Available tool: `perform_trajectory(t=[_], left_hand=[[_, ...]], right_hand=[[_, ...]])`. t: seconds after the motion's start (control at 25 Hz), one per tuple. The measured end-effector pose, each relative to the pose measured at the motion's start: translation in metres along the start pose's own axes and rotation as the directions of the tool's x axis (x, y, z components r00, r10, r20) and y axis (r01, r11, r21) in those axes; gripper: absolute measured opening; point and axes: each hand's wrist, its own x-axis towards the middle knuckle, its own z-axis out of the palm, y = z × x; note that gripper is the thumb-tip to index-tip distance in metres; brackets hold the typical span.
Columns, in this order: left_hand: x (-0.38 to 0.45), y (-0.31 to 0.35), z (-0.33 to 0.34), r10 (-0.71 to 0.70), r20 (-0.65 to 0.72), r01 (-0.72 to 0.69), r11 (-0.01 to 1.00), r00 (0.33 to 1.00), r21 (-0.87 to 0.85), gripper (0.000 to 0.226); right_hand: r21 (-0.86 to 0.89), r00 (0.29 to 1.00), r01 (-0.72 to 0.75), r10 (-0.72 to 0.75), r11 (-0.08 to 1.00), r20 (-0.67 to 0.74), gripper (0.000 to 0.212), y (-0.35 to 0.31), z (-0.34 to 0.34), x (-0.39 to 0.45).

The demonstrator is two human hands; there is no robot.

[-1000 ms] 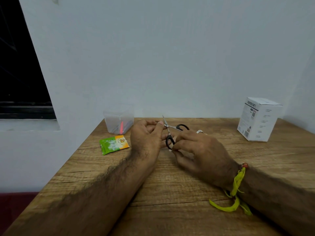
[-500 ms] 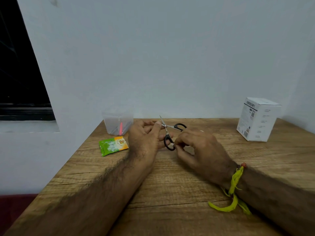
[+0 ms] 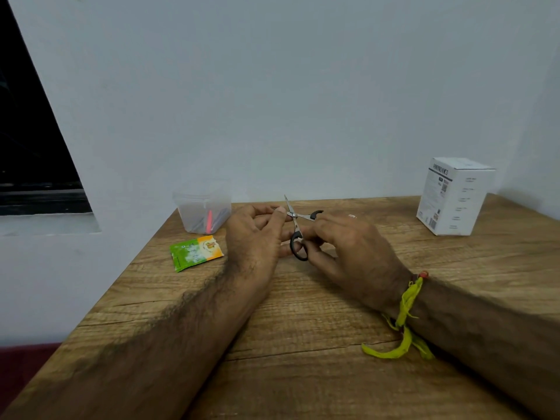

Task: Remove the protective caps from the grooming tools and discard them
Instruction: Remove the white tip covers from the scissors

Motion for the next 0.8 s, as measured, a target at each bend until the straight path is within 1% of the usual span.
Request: perform_trajectory(t=[0.08,0.12,0.24,0.36,0.48,0.56,0.64,0.72,0.8], left_hand=[[-0.0004,-0.0018,0.0009,0.012,0.009,-0.012,1.000,1.000,0.011,0.007],[-0.0007,-0.0021,0.0012,0.016,0.013,-0.016,1.000,1.000,0.013,0.007],[-0.0017,-0.0019,0.0002,0.028,0.037,-0.029,0.999,0.999,0.023,0.009],[-0.0040,0.0002,0.0017,0.023,0.067,-0.025,0.999,0.997,0.023,0.010],[-0.0043,0.0011,0.0020,0.014,0.077,-0.016,1.000,0.997,0.020,0.011],[-0.0049,0.0001,0.0029,0.017,0.088,-0.020,0.999,0.996,0.037,0.010],[-0.0060,0.0009,0.0022,0.011,0.100,-0.014,1.000,0.995,0.027,0.010],[-0.0053,0.0010,0.0009,0.005,0.097,-0.006,1.000,0.995,0.010,0.011],[-0.0040,0.0003,0.0016,-0.004,0.074,0.003,1.000,0.997,0.008,0.010]], right_hand=[[-0.010,1.000,0.001,-0.001,1.000,-0.005,0.022,-0.0006,0.0000,0.0007],[-0.018,1.000,-0.001,0.001,1.000,-0.014,0.022,-0.0003,0.0003,0.0014],[0.001,0.999,-0.029,0.029,1.000,-0.034,0.015,0.0021,0.0019,0.0027],[-0.025,1.000,-0.024,0.024,0.999,-0.014,0.018,0.0044,0.0005,0.0009],[-0.002,0.999,-0.026,0.026,1.000,-0.034,0.015,0.0029,0.0007,0.0030],[-0.011,1.000,-0.013,0.013,1.000,-0.020,0.017,0.0011,0.0005,0.0024],[-0.008,0.999,-0.036,0.036,0.999,-0.018,0.016,0.0030,-0.0012,0.0006],[0.016,0.998,-0.064,0.064,0.998,-0.012,0.012,0.0040,-0.0025,-0.0006],[-0.008,0.998,-0.065,0.065,0.998,0.017,0.013,0.0029,-0.0040,-0.0025]])
